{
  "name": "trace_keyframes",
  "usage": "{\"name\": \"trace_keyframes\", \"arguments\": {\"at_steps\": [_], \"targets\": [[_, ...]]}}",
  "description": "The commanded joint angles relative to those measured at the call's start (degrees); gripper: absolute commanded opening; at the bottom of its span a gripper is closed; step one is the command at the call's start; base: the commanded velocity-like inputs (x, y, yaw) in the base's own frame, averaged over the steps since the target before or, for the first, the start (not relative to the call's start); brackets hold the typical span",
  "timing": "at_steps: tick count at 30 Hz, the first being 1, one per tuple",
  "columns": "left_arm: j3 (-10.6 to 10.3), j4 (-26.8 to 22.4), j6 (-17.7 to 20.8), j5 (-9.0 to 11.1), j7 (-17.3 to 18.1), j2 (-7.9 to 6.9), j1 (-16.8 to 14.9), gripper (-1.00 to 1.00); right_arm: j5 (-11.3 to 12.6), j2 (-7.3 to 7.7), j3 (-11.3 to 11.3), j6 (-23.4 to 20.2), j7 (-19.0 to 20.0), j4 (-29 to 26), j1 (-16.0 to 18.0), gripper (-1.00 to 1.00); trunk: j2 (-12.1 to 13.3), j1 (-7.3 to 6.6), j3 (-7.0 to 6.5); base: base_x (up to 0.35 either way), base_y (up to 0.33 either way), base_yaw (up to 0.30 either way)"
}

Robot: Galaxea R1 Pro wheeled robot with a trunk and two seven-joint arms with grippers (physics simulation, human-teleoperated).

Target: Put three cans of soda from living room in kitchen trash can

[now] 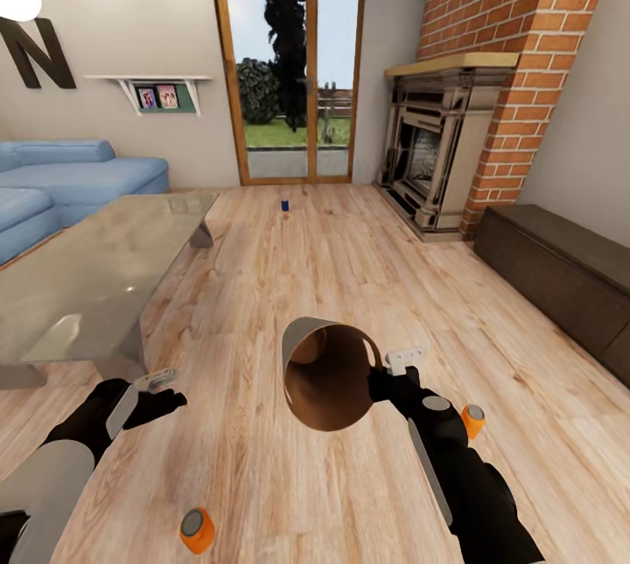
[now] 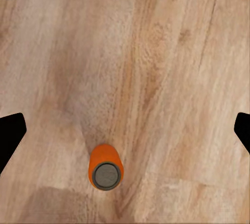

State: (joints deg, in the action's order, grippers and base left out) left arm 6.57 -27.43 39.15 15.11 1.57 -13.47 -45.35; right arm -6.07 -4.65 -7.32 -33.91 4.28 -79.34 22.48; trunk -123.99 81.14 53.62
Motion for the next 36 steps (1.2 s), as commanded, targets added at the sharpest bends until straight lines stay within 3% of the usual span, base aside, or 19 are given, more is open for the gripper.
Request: {"name": "trace_keyframes", "arguments": {"at_steps": [1, 6, 29, 34, 36], "targets": [[0.0, 0.1, -0.6, 0.0, 0.0, 0.01, 0.0, 1.0, 0.4, -0.01, 0.0, 0.0, 0.3, -0.1, 0.0, -1.0, -0.4, 0.22, 0.18, 0.0, 0.0, 0.0], [-0.1, 0.3, -2.5, -0.2, 0.0, 0.1, 0.0, 1.0, 0.4, -0.01, -0.1, 0.0, 0.3, -0.3, 0.1, -1.0, -2.4, 1.32, 1.07, 0.0, 0.0, 0.0], [-0.1, 0.4, -3.6, -0.2, -0.1, 0.09, 0.0, 1.0, 0.6, -0.01, 0.0, 0.4, 0.3, -2.4, 0.2, -1.0, -11.7, 6.37, 5.2, 0.0, 0.0, 0.0], [-0.2, 0.5, -3.9, -0.3, -0.1, 0.11, 0.1, 1.0, 1.4, -0.09, 0.3, 0.4, 0.3, -5.3, 0.2, -1.0, -13.7, 7.47, 6.1, 0.0, 0.0, 0.0], [-0.3, 0.5, -3.9, -0.3, -0.1, 0.11, 0.4, 1.0, 2.9, -0.09, 0.4, 0.3, 0.2, -5.9, 0.2, -1.0, -14.5, 7.91, 6.46, 0.0, 0.0, 0.0]]}}
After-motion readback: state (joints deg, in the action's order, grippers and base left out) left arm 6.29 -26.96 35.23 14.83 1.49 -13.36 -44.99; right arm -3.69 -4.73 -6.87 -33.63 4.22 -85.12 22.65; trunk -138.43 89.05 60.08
